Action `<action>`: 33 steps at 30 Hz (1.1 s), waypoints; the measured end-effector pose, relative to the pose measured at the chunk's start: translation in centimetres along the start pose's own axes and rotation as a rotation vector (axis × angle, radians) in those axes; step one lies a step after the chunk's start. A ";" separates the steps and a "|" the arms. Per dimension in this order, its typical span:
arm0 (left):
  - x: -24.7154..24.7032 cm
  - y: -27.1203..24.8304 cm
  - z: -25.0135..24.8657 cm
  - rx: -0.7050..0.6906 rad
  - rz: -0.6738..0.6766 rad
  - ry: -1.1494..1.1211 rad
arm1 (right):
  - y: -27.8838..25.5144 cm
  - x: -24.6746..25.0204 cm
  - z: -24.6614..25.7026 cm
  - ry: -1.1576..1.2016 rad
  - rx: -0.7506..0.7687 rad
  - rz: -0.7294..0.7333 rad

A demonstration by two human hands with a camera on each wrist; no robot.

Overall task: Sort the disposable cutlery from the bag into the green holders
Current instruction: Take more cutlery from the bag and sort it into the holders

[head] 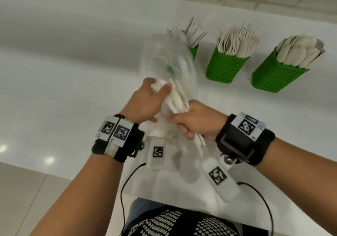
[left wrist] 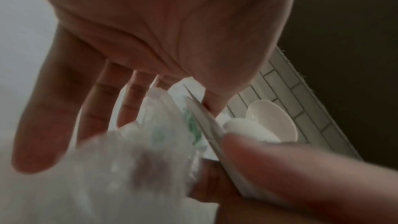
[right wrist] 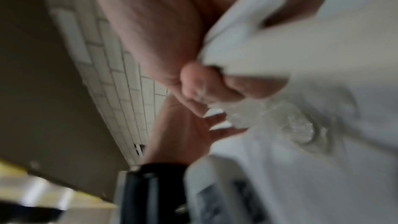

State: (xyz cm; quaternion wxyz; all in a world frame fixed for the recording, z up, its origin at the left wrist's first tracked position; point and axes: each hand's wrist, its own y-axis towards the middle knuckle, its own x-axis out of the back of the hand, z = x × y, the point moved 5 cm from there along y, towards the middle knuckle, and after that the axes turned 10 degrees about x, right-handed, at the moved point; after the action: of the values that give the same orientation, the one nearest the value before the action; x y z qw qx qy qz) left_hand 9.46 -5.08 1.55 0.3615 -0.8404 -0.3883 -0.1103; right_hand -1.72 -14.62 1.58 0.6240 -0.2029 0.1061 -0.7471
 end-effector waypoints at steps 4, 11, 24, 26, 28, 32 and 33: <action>-0.3 -0.2 0.2 -0.098 -0.092 -0.268 | -1.7 1.8 0.4 0.318 -0.083 0.113; 1.3 -2.2 1.1 -0.317 -0.171 -0.146 | -2.5 7.7 4.7 -0.340 0.445 -0.146; -4.1 -3.4 1.9 -0.120 -0.327 0.231 | 3.4 2.3 -0.9 -0.197 0.201 0.053; -2.1 -3.7 1.5 -0.214 -0.377 0.146 | 3.4 3.8 -1.7 -0.372 0.190 -0.007; 0.0 -3.9 1.4 -0.270 -0.484 0.029 | 3.1 4.7 -2.5 -0.470 0.167 -0.022; 1.0 -3.2 2.3 -0.042 -0.615 0.296 | 2.1 3.5 -2.6 -0.592 0.232 0.028; 0.7 -2.8 2.8 0.028 -0.550 0.389 | 1.9 3.3 -2.0 -0.614 0.282 -0.002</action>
State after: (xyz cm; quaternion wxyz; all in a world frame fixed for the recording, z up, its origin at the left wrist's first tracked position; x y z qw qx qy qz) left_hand 7.58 -1.56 1.36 0.3972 -0.6624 -0.5258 -0.3564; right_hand -1.33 -18.44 -0.47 0.6482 -0.3303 -0.1912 -0.6589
